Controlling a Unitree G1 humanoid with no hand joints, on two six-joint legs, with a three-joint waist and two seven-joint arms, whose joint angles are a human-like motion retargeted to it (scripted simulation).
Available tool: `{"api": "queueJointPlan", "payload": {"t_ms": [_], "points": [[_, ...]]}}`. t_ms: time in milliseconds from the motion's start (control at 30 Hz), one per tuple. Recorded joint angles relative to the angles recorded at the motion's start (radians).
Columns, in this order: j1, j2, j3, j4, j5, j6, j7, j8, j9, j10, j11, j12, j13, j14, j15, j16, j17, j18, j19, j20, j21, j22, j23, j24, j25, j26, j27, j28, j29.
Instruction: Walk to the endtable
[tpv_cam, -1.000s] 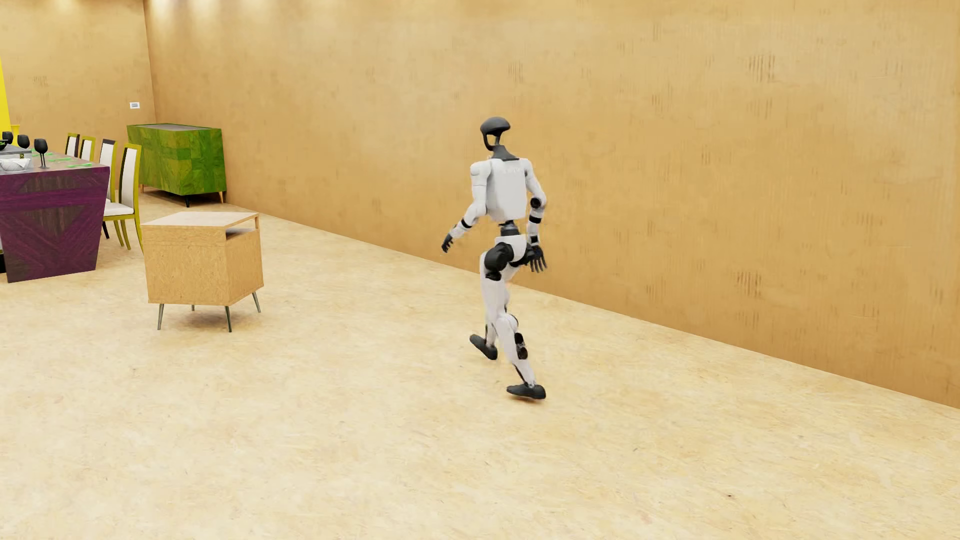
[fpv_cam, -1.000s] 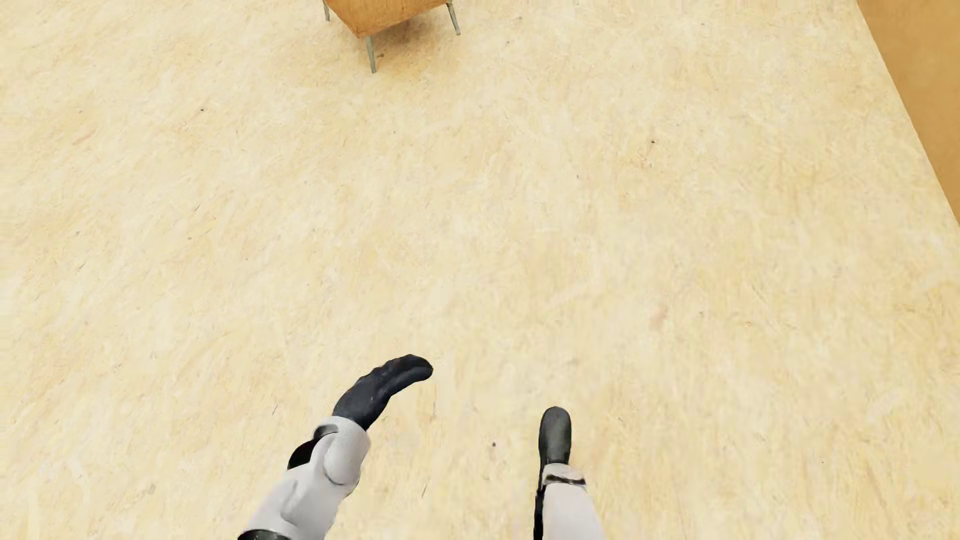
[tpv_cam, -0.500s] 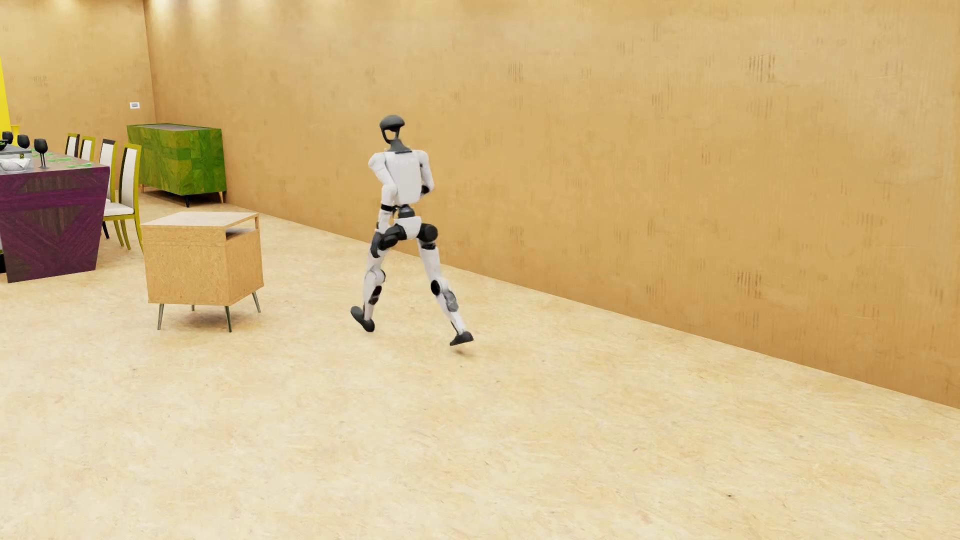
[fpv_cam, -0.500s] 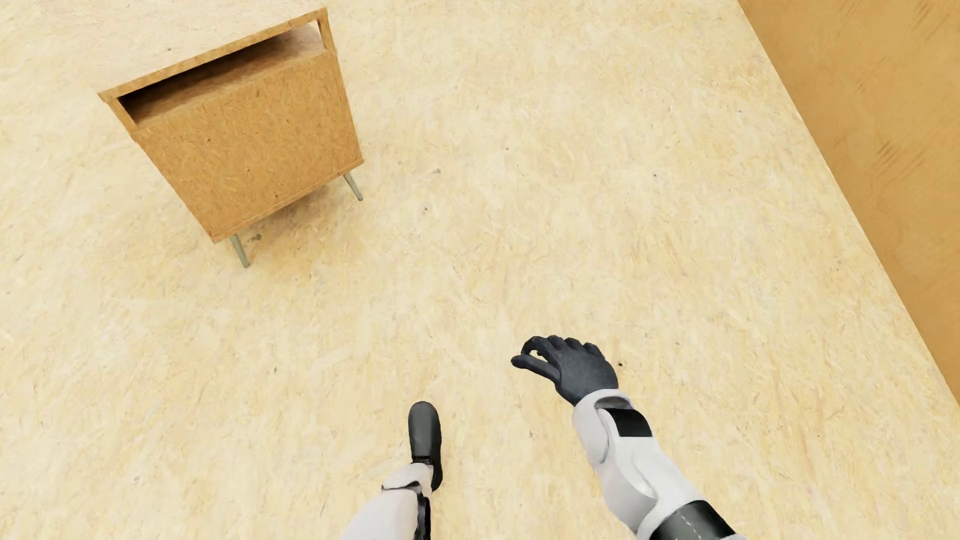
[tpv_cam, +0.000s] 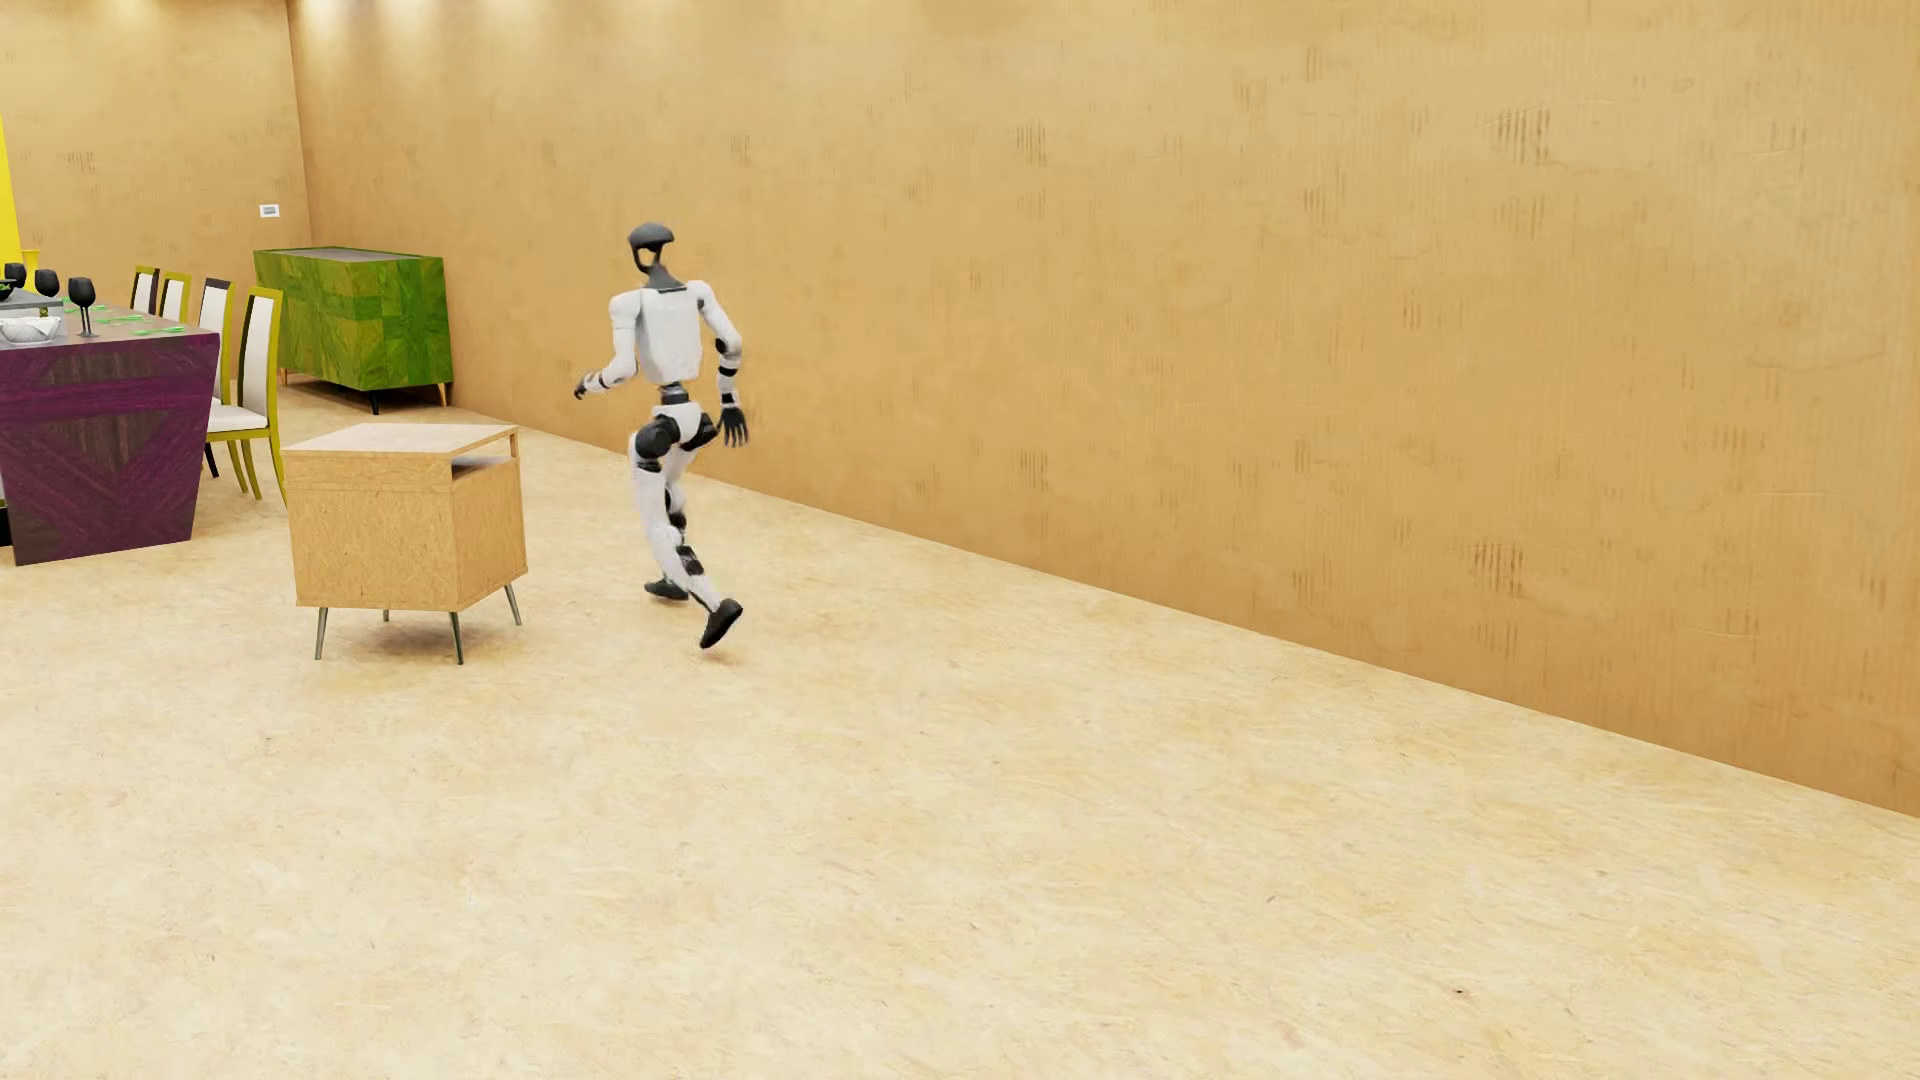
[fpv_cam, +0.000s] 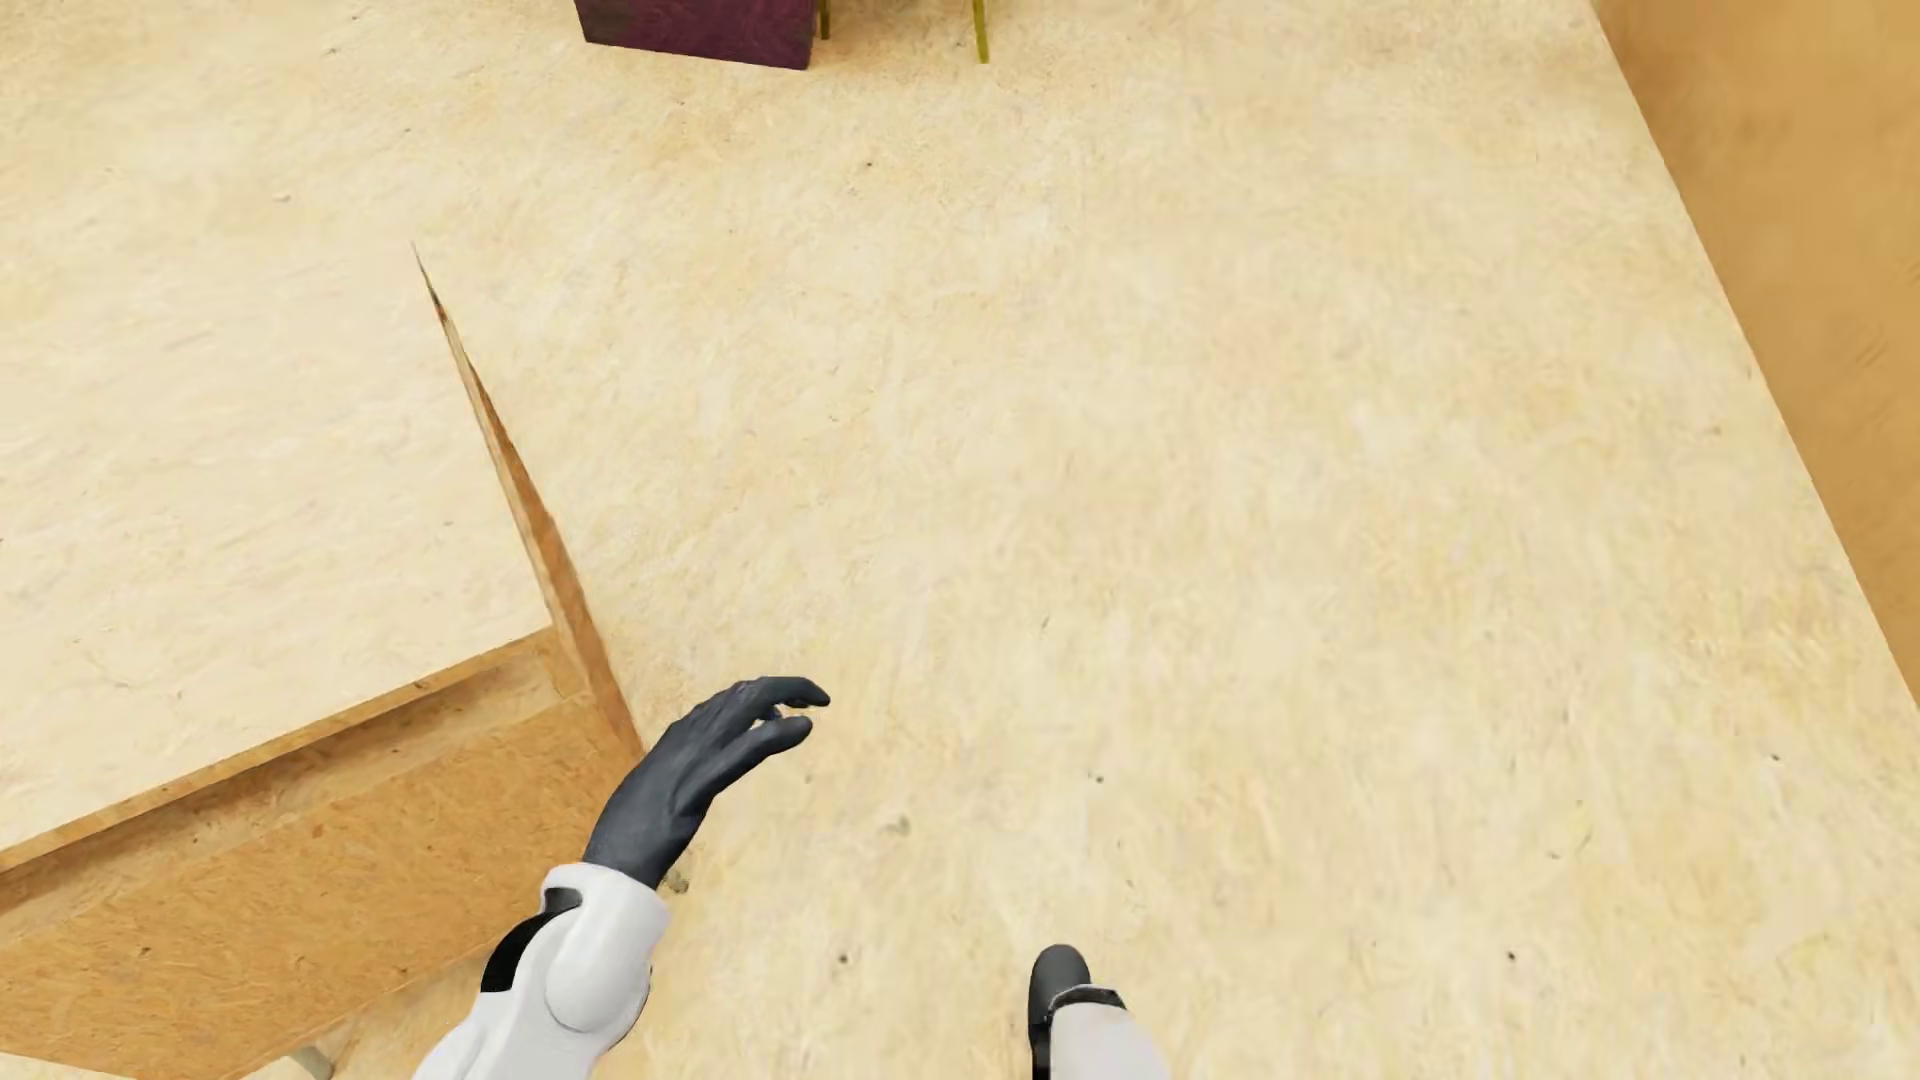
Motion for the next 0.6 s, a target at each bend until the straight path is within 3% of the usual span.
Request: {"api": "queueJointPlan", "payload": {"t_ms": [33, 67, 100, 133, 167, 233, 267, 300, 333, 367, 400, 433, 467, 500, 533, 567, 600], "points": [[-0.138, 0.015, 0.011, 0.065, -0.031, 0.008, -0.024, -0.08, 0.015, 0.295, 0.16, 0.076, -0.002, 0.126, -0.121, -0.006, 0.035, 0.008, -0.021, -0.01, 0.011, -0.058, 0.001, -0.011, -0.019, 0.015, 0.011, -0.013, -0.026], [-0.316, 0.068, 0.036, 0.16, -0.053, 0.02, -0.013, -0.153, 0.032, 0.52, 0.24, 0.144, -0.056, 0.079, -0.23, -0.036, 0.049, 0.118, -0.029, -0.009, 0.037, -0.067, 0.031, 0.004, -0.036, 0.055, 0.037, -0.011, -0.046], [-0.484, 0.165, 0.074, 0.216, -0.054, 0.03, 0.013, -0.231, 0.044, 0.624, 0.239, 0.195, -0.14, -0.01, -0.309, -0.067, 0.042, 0.225, -0.031, 0.001, 0.079, -0.036, 0.077, 0.054, -0.05, 0.094, 0.065, 0.019, -0.068], [-0.621, 0.284, 0.117, 0.168, -0.033, 0.037, 0.024, -0.308, 0.051, 0.63, 0.186, 0.236, -0.231, -0.046, -0.368, -0.093, 0.014, 0.239, -0.034, 0.021, 0.142, 0.017, 0.124, 0.095, -0.063, 0.119, 0.082, 0.071, -0.087], [-0.721, 0.404, 0.157, 0.053, 0.002, 0.038, 0.025, -0.381, 0.052, 0.552, 0.119, 0.276, -0.318, -0.075, -0.418, -0.115, -0.036, 0.158, -0.039, 0.06, 0.218, 0.079, 0.161, 0.077, -0.073, 0.128, 0.079, 0.121, -0.092], [-0.831, 0.603, 0.227, -0.211, 0.094, 0.026, -0.004, -0.517, 0.051, 0.214, 0.025, 0.358, -0.433, -0.056, -0.517, -0.107, -0.167, -0.041, -0.049, 0.185, 0.343, 0.177, 0.147, -0.059, -0.073, 0.142, 0.023, 0.15, -0.082], [-0.839, 0.679, 0.257, -0.288, 0.143, 0.017, 0.016, -0.568, 0.049, -0.037, -0.004, 0.404, -0.49, 0.067, -0.549, -0.097, -0.244, -0.124, -0.066, 0.272, 0.382, 0.195, 0.118, -0.106, -0.048, 0.153, -0.004, 0.158, -0.077], [-0.817, 0.734, 0.279, -0.27, 0.193, 0.016, 0.223, -0.587, 0.043, -0.286, 0.007, 0.427, -0.563, 0.276, -0.551, -0.113, -0.324, -0.121, -0.075, 0.377, 0.393, 0.151, 0.074, -0.145, -0.027, 0.228, -0.017, 0.156, -0.049], [-0.75, 0.744, 0.297, -0.186, 0.208, 0.023, 0.609, -0.579, 0.032, -0.401, 0.122, 0.486, -0.634, 0.371, -0.523, -0.162, -0.392, 0.295, -0.025, 0.507, 0.401, 0.096, 0.04, -0.189, -0.023, 0.271, -0.016, 0.176, -0.046], [-0.666, 0.7, 0.342, -0.087, 0.197, 0.026, 0.633, -0.524, 0.028, -0.358, 0.381, 0.552, -0.693, 0.068, -0.393, -0.223, -0.444, 0.318, 0.065, 0.648, 0.406, 0.043, 0.012, -0.237, -0.045, 0.286, -0.007, 0.213, -0.074], [-0.654, 0.6, 0.384, -0.034, 0.147, 0.035, 0.617, -0.462, 0.037, -0.232, 0.697, 0.581, -0.732, -0.086, -0.219, -0.293, -0.491, 0.319, 0.101, 0.761, 0.383, 0.038, -0.002, -0.284, -0.071, 0.255, 0.01, 0.257, -0.137], [-0.687, 0.484, 0.414, -0.018, 0.06, 0.039, 0.561, -0.425, 0.056, -0.083, 0.938, 0.533, -0.697, -0.167, -0.224, -0.333, -0.521, 0.319, 0.078, 0.836, 0.305, 0.055, -0.027, -0.317, -0.076, 0.25, 0.031, 0.308, -0.236], [-0.718, 0.362, 0.419, -0.034, -0.046, 0.043, 0.485, -0.387, 0.071, 0.018, 1.062, 0.447, -0.61, -0.211, -0.277, -0.341, -0.506, 0.319, -0.049, 0.856, 0.198, 0.075, -0.05, -0.341, -0.038, 0.251, 0.045, 0.351, -0.332], [-0.737, 0.25, 0.4, -0.076, -0.129, 0.048, 0.397, -0.33, 0.078, 0.062, 1.047, 0.38, -0.521, -0.226, -0.327, -0.322, -0.481, 0.319, -0.116, 0.81, 0.119, 0.098, -0.053, -0.345, 0.035, 0.223, 0.044, 0.342, -0.371], [-0.737, 0.151, 0.364, -0.129, -0.166, 0.056, 0.299, -0.255, 0.078, 0.061, 0.925, 0.327, -0.429, -0.213, -0.346, -0.281, -0.454, 0.319, -0.176, 0.687, 0.09, 0.125, -0.034, -0.286, 0.083, 0.183, 0.035, 0.281, -0.345], [-0.732, 0.102, 0.321, -0.176, -0.166, 0.063, 0.204, -0.172, 0.073, 0.053, 0.714, 0.306, -0.362, -0.194, -0.374, -0.207, -0.436, 0.319, -0.178, 0.525, 0.1, 0.15, 0.003, -0.158, 0.075, 0.134, 0.032, 0.171, -0.264], [-0.722, 0.097, 0.274, -0.204, -0.139, 0.071, 0.144, -0.045, 0.067, 0.055, 0.468, 0.274, -0.299, -0.192, -0.324, -0.128, -0.41, 0.319, -0.165, 0.368, 0.11, 0.158, 0.03, 0.005, 0.027, 0.108, 0.031, 0.037, -0.184]]}}
